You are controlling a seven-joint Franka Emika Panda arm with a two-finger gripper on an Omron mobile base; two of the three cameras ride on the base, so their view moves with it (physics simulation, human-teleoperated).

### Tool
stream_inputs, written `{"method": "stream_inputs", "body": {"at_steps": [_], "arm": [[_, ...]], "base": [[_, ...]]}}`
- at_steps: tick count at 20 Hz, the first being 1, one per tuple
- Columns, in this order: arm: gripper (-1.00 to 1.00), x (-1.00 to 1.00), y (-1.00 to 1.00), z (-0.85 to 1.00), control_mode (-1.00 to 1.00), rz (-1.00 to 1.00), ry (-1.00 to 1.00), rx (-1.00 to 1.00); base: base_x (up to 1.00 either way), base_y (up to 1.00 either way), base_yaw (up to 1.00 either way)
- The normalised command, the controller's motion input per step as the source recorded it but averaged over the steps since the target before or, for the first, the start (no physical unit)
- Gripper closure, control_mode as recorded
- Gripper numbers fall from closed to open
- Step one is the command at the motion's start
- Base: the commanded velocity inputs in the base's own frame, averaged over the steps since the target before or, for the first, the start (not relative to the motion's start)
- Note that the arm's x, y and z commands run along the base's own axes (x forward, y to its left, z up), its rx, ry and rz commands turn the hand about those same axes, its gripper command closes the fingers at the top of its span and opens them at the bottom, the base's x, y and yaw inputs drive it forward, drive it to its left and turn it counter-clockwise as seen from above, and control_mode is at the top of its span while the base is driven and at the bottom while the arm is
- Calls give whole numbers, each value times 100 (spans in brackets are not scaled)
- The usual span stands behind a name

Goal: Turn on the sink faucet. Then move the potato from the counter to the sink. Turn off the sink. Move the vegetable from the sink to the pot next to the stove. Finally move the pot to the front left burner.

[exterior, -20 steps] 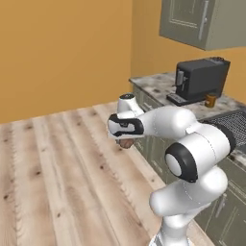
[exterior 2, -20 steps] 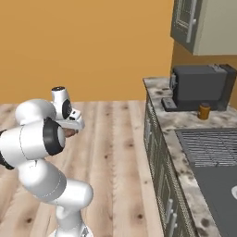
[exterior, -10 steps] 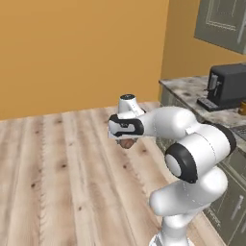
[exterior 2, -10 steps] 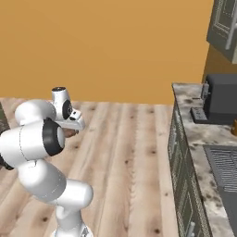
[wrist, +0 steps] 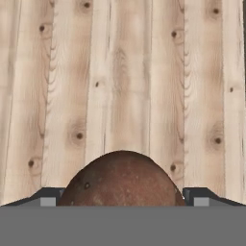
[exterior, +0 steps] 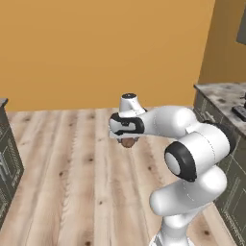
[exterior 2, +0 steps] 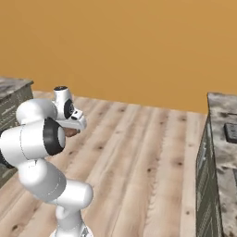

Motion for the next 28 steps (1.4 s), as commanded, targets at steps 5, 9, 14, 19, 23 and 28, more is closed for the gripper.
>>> {"method": "stream_inputs", "body": {"at_steps": [5,9,14,19,23,28], "arm": [[100,0,0,0,100,0,0,0],[100,0,0,0,100,0,0,0],[100,0,0,0,100,0,0,0],[100,0,0,0,100,0,0,0],[100,0,0,0,100,0,0,0],[100,0,0,0,100,0,0,0]], "base": [[10,1,42],[12,1,42],[10,0,42],[3,0,41],[0,0,40],[0,2,38]]}}
